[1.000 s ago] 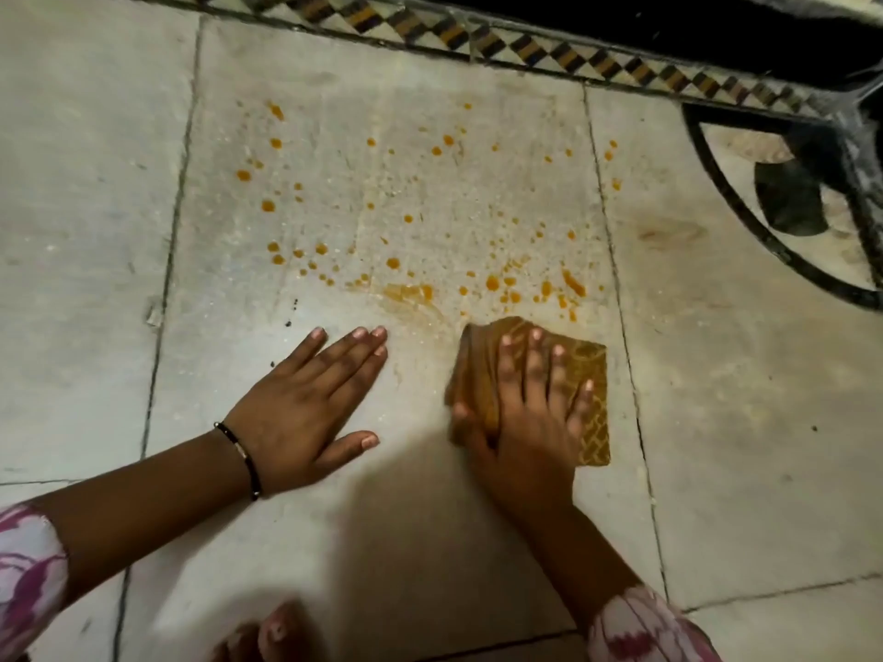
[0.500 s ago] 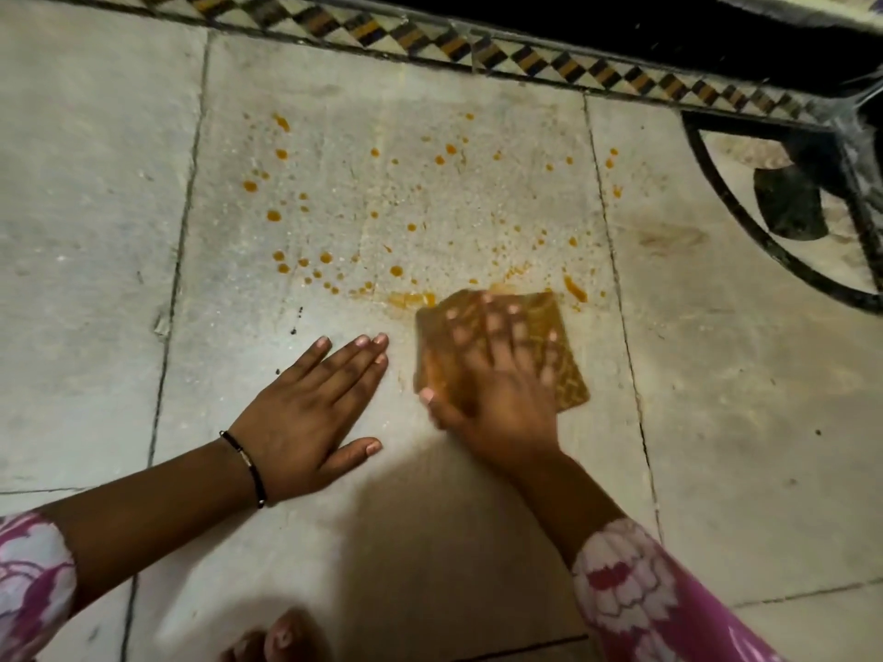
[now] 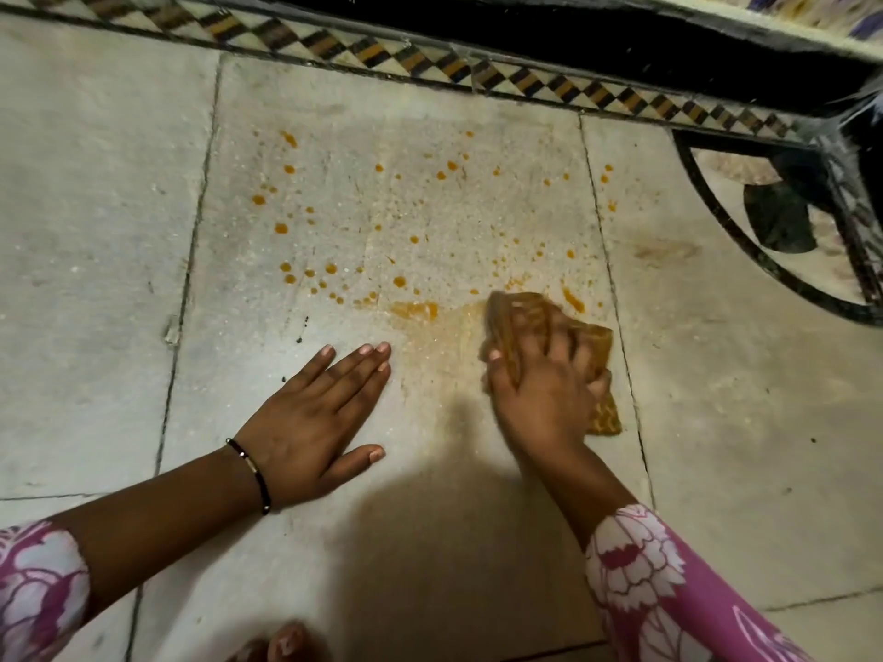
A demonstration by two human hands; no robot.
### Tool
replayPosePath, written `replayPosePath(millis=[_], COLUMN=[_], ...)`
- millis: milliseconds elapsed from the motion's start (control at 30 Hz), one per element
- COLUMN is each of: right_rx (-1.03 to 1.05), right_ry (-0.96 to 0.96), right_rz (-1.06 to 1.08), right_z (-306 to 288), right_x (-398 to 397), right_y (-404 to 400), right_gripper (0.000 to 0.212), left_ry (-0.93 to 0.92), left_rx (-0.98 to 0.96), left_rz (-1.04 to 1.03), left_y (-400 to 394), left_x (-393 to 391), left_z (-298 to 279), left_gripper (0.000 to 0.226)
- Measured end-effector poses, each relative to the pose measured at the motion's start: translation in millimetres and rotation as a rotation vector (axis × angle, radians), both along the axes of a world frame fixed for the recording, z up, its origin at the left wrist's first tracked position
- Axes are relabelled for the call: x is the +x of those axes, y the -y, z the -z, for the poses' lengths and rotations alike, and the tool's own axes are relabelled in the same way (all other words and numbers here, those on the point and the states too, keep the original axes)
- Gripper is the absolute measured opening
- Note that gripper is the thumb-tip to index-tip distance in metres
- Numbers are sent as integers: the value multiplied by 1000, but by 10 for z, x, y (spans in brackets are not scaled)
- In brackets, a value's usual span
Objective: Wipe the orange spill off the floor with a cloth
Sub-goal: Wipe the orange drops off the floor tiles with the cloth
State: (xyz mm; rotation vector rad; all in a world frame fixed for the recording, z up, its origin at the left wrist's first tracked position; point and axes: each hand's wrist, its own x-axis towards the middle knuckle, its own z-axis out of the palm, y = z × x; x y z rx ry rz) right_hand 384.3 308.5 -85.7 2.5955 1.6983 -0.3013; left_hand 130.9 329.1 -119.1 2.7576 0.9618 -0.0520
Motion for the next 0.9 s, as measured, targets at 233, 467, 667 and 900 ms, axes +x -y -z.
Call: replayPosePath(millis=[233, 467, 667, 900], right_rx=[-32, 15, 96, 37], right_ry=[79, 68, 31, 68], right_rz=[-333, 94, -372, -245], right_z=[-13, 37, 114, -8], right_x=[-29, 161, -758, -3], right_y=[762, 864, 491, -480], right_gripper=[60, 65, 58, 56], left_ry=[12, 45, 85, 44], left_rx=[7, -5, 13, -1], left_rz=[-3, -113, -141, -112], left_y=[-10, 14, 4, 6], left_x=[10, -12, 2, -16], left_z=[-13, -2, -32, -13], left_gripper=[76, 88, 98, 105])
